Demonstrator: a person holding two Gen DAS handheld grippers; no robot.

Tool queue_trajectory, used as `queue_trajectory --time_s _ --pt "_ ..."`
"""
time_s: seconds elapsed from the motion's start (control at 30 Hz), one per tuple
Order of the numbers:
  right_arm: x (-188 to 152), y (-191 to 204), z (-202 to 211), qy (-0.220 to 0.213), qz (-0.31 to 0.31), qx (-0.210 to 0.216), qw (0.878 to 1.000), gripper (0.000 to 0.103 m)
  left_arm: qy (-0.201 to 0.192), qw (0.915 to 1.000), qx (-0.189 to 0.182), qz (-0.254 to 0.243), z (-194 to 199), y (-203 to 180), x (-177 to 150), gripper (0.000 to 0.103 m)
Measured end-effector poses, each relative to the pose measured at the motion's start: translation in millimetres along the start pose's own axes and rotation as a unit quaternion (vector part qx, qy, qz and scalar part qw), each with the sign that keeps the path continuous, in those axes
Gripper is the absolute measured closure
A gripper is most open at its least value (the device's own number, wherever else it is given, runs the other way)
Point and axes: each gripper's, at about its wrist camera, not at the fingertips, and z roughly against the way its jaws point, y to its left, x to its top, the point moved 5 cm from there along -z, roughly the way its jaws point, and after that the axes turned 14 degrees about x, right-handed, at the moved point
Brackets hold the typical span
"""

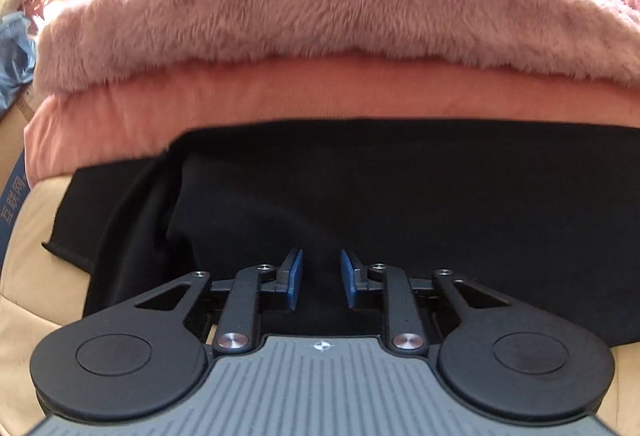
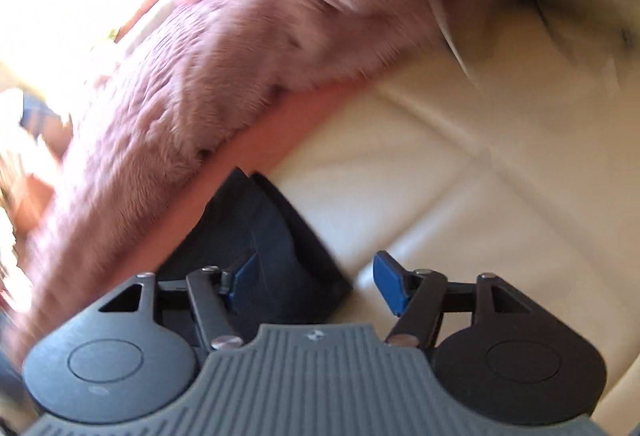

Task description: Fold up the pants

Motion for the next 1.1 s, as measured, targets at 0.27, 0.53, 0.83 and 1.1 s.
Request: queue_trajectory --time_s 0.27,0.53,0.83,1.1 --pt "-18 -8 -30 -0.049 -0.058 0.023 0.997 0.075 0.007 0.9998 0.010 -0.014 -5 -10 1 0.084" --pt "-16 -24 16 -0.078 -0.032 -0.024 0.996 0.101 0.000 0.9977 -0.028 -0.062 15 -32 -12 0.094" --pt "3 -73 93 -0.096 -0.033 -0.114 0.988 0.100 -0.005 0.9883 -0.127 -0.084 55 -79 -40 0.091" --pt "6 -4 102 -0.080 0.200 -0.240 0.947 0.065 -0.071 0.9944 -0.077 -0.019 86 -3 -62 0.065"
